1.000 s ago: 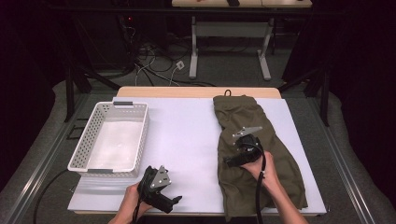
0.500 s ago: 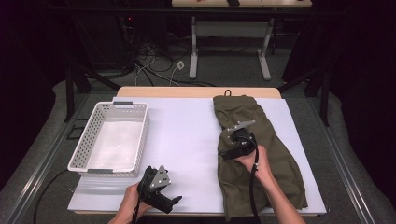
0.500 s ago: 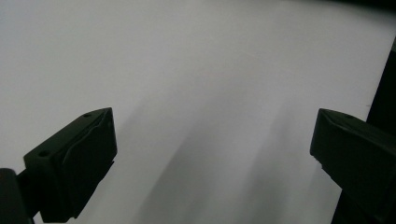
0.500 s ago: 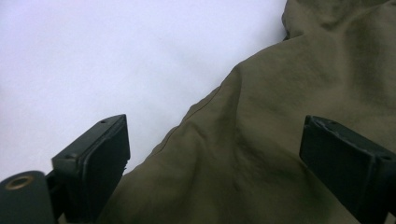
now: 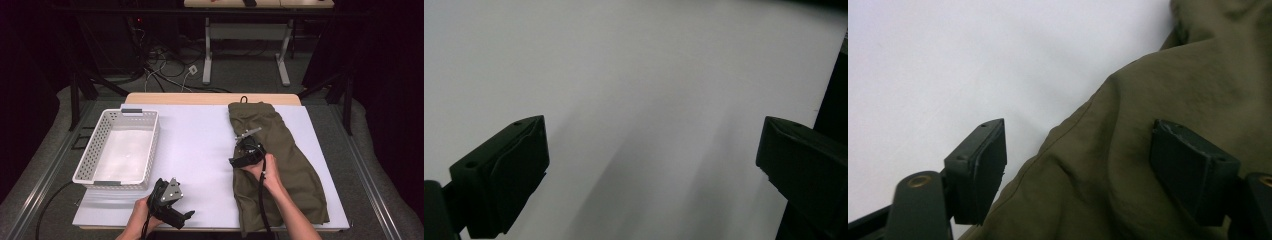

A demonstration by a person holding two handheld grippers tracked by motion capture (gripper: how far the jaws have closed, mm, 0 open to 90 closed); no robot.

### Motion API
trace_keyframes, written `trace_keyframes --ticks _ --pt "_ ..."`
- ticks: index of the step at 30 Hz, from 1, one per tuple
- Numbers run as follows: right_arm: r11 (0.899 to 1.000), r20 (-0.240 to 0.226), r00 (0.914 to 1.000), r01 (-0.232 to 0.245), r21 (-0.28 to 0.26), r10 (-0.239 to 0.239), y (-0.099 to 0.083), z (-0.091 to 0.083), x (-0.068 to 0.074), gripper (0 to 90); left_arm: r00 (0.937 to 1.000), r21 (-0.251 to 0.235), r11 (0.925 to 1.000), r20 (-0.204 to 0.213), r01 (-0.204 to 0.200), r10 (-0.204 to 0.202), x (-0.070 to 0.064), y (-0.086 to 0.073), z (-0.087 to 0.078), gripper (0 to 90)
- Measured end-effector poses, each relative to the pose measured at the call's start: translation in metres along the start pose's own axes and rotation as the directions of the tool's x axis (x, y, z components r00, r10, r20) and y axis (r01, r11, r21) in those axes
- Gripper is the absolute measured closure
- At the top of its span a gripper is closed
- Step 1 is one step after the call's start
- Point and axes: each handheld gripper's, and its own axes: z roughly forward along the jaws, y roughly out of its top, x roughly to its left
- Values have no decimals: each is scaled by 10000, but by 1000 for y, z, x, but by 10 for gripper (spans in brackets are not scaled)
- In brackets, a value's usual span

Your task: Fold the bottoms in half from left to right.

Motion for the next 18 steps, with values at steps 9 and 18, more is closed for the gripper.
trace_keyframes --ticks 9,18 --pt "9979 234 9992 -350 554 337 -4 16 -3 479 10000 -19 10000 -8 3 -3 1 -1 -1 5" --pt "9974 395 9972 -652 290 641 -6 16 -2 718 10000 -26 10000 -23 -50 50 -1 0 -2 5"
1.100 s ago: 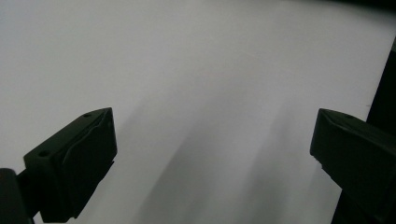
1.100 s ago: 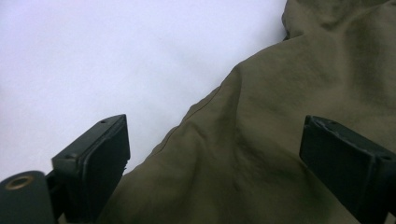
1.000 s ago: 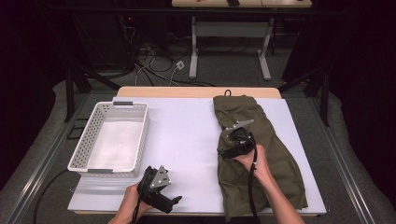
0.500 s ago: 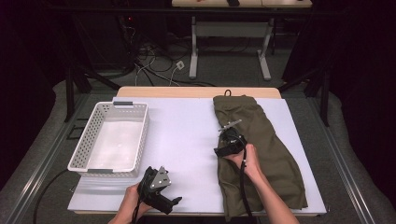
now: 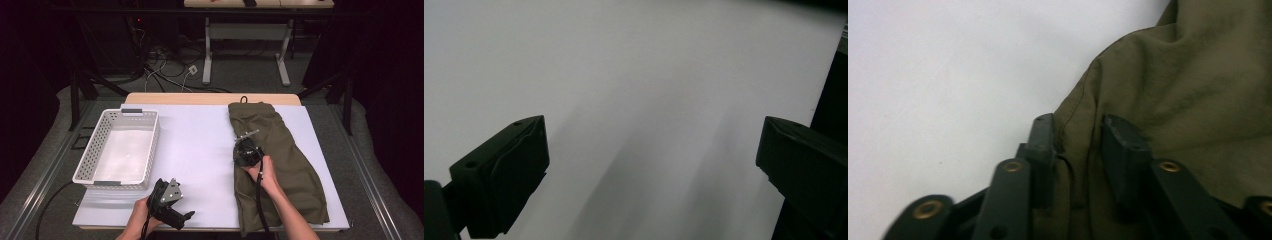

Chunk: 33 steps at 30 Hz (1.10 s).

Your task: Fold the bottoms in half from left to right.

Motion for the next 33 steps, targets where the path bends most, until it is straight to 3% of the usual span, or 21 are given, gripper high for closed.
trace_keyframes --ticks 1,2,5,13,15,17,19,22,23,24,25,27,28,29,31,32,33 --pt "10000 -21 10000 3 -73 -3 0 0 -1 813 10000 -7 10000 -2 3 -3 0 0 0 5" --pt "9999 -247 9997 -88 -127 85 -1 0 -1 848 10000 -11 10000 1 -1 1 0 0 0 5" --pt "9997 -24 10000 -24 -237 24 -1 1 4 877 10000 -8 10000 4 -1 1 0 0 0 5" --pt "9987 -260 9988 -412 -301 404 1 0 0 891 10000 -15 10000 0 43 -43 1 0 0 5" --pt "9968 -401 9977 -561 -574 538 4 1 -1 892 10000 6 10000 8 19 -19 1 0 0 5" --pt "9970 -313 9981 -554 -539 538 7 2 0 891 10000 -17 10000 1 33 -33 1 0 0 5" --pt "9944 -275 9977 -644 -839 623 8 4 1 891 10000 -37 10000 -19 68 -68 2 0 0 5" --pt "9965 -195 9982 -576 -607 565 9 4 0 882 10000 -51 10000 -14 49 -49 2 0 -1 5" --pt "9965 -151 9985 -542 -637 533 9 3 0 868 10000 -45 10000 -6 47 -47 2 0 -1 5" --pt "9969 -63 9990 -449 -650 445 10 1 0 796 10000 -36 10000 -10 58 -58 2 -1 -1 5" --pt "9969 -63 9990 -449 -650 445 10 1 0 796 10000 -36 10000 -10 58 -58 2 -1 -1 5" --pt "9964 359 9991 -174 -824 204 12 -4 3 541 10000 -24 10000 1 66 -66 2 0 0 5" --pt "9975 319 9995 37 -699 -15 14 -5 4 339 10000 -20 10000 21 50 -50 2 0 0 5" --pt "9981 368 9993 57 -605 -34 15 -3 5 274 10000 -11 10000 30 36 -36 1 0 0 5" --pt "9994 411 9991 73 -332 -59 16 -1 4 240 10000 -13 10000 25 28 -28 1 0 0 5" --pt "10000 385 9992 -63 40 62 16 6 2 300 10000 -22 10000 41 26 -26 1 0 0 5" --pt "10000 385 9992 -63 40 62 16 6 2 300 10000 -22 10000 41 26 -26 1 0 0 5"
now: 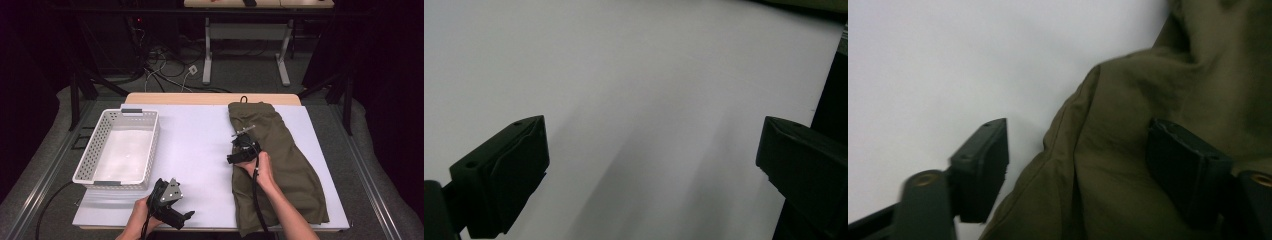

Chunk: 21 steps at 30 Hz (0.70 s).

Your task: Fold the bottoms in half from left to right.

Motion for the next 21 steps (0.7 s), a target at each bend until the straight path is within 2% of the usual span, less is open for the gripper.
trace_keyframes --ticks 1,2,3,5,7,8,9,10,12,21 --pt "9997 -35 9997 -247 81 247 -2 5 -2 398 10000 -20 10000 -43 55 -55 1 0 0 5" --pt "9998 31 9998 -185 -16 185 -3 5 -3 444 10000 -12 10000 -35 62 -62 1 -1 0 5" --pt "9998 36 9998 -197 -77 197 -4 4 -4 527 10000 -1 10000 -33 56 -56 1 0 0 5" --pt "9994 -55 9995 -310 -179 309 -5 4 -4 611 10000 1 10000 11 7 -7 0 0 0 5" --pt "9992 -125 9996 -269 -282 266 -5 4 -2 759 10000 -7 10000 -6 -32 32 -1 0 0 6" --pt "9989 -130 9995 -294 -367 290 -4 5 -1 805 10000 -11 10000 -7 -31 31 -1 0 0 5" --pt "9989 -130 9995 -294 -367 290 -4 5 -1 805 10000 -11 10000 -7 -31 31 -1 0 0 5" --pt "9993 62 9996 -257 -286 258 -4 4 0 850 10000 -12 10000 -9 -22 22 -1 0 0 5" --pt "9978 40 9988 -490 -450 492 -4 4 -1 877 10000 -31 10000 -2 6 -6 0 0 -1 6" --pt "9963 -167 9980 -618 -604 609 -1 7 4 880 10000 -7 10000 -5 11 -11 0 0 0 5"
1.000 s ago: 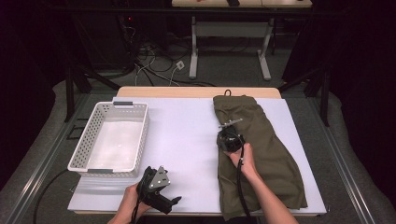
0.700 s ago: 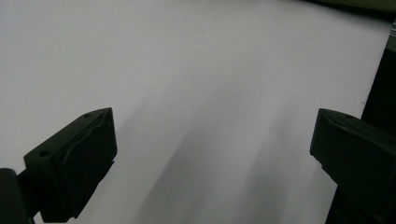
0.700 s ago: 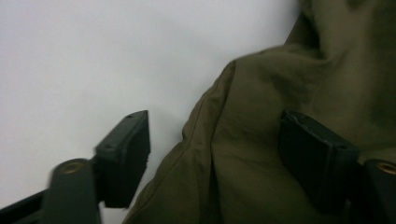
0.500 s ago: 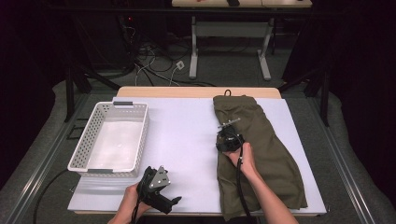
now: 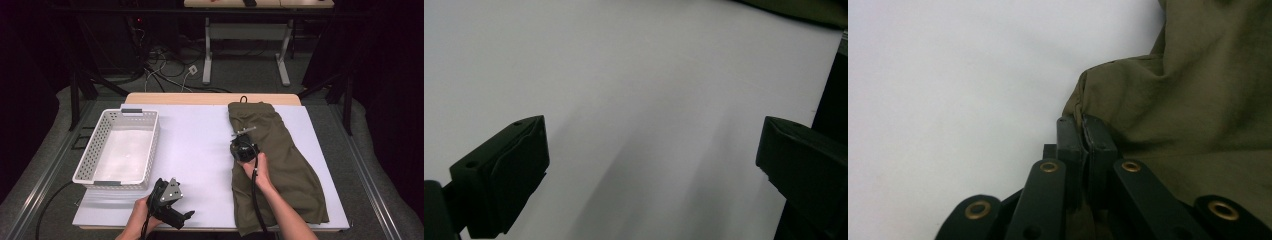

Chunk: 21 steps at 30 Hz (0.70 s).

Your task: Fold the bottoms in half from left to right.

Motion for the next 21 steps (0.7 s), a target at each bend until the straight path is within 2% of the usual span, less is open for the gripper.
trace_keyframes --ticks 16,17,18,19,20,21 --pt "10000 -367 9993 97 14 -96 14 9 15 857 10000 -14 10000 -26 2 -2 1 -1 -1 6" --pt "9997 -424 9991 106 204 -97 14 8 14 819 10000 -17 10000 -25 9 -9 1 -1 -1 6" --pt "9997 -424 9991 106 204 -97 14 8 14 819 10000 -17 10000 -25 9 -9 1 -1 -1 5" --pt "10000 -566 9984 41 65 -37 14 8 12 752 10000 -18 10000 -31 10 -10 1 -1 -1 5" --pt "9998 -635 9977 215 -24 -217 13 3 10 568 10000 -21 10000 -34 24 -24 1 -1 -1 6" --pt "9996 -600 9978 282 -88 -287 12 -2 10 512 10000 -23 10000 -48 33 -33 2 -1 -1 5"
